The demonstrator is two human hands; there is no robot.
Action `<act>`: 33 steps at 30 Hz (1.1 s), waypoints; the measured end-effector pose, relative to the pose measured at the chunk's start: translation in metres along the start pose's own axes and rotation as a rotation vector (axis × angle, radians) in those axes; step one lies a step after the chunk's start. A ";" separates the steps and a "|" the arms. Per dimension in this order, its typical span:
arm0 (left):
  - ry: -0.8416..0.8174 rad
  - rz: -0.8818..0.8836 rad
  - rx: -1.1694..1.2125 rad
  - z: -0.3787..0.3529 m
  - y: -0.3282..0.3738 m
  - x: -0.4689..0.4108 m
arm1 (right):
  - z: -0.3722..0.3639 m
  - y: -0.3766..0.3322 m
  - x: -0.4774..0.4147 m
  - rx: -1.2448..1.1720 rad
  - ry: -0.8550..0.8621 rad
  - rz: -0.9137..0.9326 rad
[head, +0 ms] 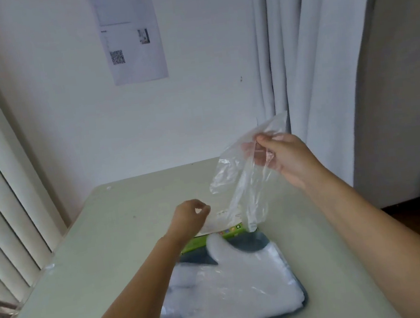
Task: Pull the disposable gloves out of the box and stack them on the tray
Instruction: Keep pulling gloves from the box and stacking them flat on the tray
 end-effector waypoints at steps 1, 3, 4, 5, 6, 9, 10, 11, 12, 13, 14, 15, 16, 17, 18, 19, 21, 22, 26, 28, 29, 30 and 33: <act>0.062 0.002 0.067 0.008 0.004 0.002 | -0.002 -0.003 0.005 0.025 -0.012 -0.004; 0.031 0.056 0.373 0.020 0.012 0.011 | -0.005 -0.008 0.017 0.053 -0.047 0.002; -0.078 0.095 0.635 0.022 0.018 0.017 | -0.008 -0.010 0.022 0.067 -0.073 0.005; -0.211 0.127 0.861 0.025 0.027 0.026 | -0.011 -0.013 0.030 0.084 -0.098 0.008; -0.335 0.124 0.999 0.028 0.035 0.037 | -0.014 -0.014 0.037 0.102 -0.119 0.008; -0.528 -0.005 1.015 0.037 0.059 0.071 | -0.021 -0.013 0.057 0.112 -0.151 -0.012; -0.542 -0.048 0.984 0.040 0.063 0.082 | -0.023 -0.012 0.065 0.126 -0.161 -0.013; -0.562 -0.086 0.988 0.042 0.068 0.090 | -0.025 -0.011 0.071 0.148 -0.166 -0.011; -0.577 -0.133 0.990 0.046 0.071 0.099 | -0.026 -0.011 0.078 0.166 -0.169 -0.005; -0.610 -0.184 1.011 0.050 0.073 0.108 | -0.027 -0.011 0.085 0.168 -0.172 -0.001; -0.634 -0.232 1.013 0.053 0.074 0.114 | -0.028 -0.010 0.090 0.151 -0.173 -0.003; -0.650 -0.270 1.001 0.056 0.076 0.120 | -0.029 -0.010 0.096 0.124 -0.173 -0.011; -0.620 -0.285 0.951 0.059 0.075 0.125 | -0.030 -0.011 0.103 0.110 -0.173 -0.017; -0.561 -0.272 0.889 0.060 0.074 0.128 | -0.030 -0.010 0.108 0.117 -0.178 -0.021; -0.494 -0.260 0.821 0.063 0.073 0.133 | -0.032 -0.010 0.116 0.133 -0.185 -0.023; -0.425 -0.246 0.773 0.065 0.073 0.137 | -0.033 -0.007 0.122 0.143 -0.195 -0.028; -0.354 -0.220 0.763 0.066 0.067 0.142 | -0.034 -0.005 0.135 0.128 -0.219 -0.046; -0.346 -0.210 0.787 0.067 0.065 0.145 | -0.032 -0.006 0.140 0.096 -0.236 -0.061; -0.405 -0.235 0.677 0.082 0.063 0.155 | -0.014 -0.014 0.149 -0.081 -0.358 -0.212; -0.491 -0.286 0.553 0.091 0.062 0.160 | -0.005 -0.014 0.150 -0.119 -0.400 -0.304; -0.532 -0.303 0.500 0.094 0.061 0.162 | -0.001 -0.012 0.150 -0.115 -0.413 -0.337; -0.567 -0.317 0.460 0.097 0.061 0.162 | 0.000 -0.011 0.150 -0.090 -0.429 -0.355; -0.641 -0.334 0.349 0.104 0.064 0.160 | -0.005 -0.010 0.152 0.075 -0.495 -0.381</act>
Point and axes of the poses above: each hand's wrist, its own x-axis away from the middle knuckle, its own z-axis out of the back of the hand, y = z × x, the point moved 4 cm from there along -x, towards the middle knuckle, and after that the axes turned 3 degrees about z, right-handed, at the moved point
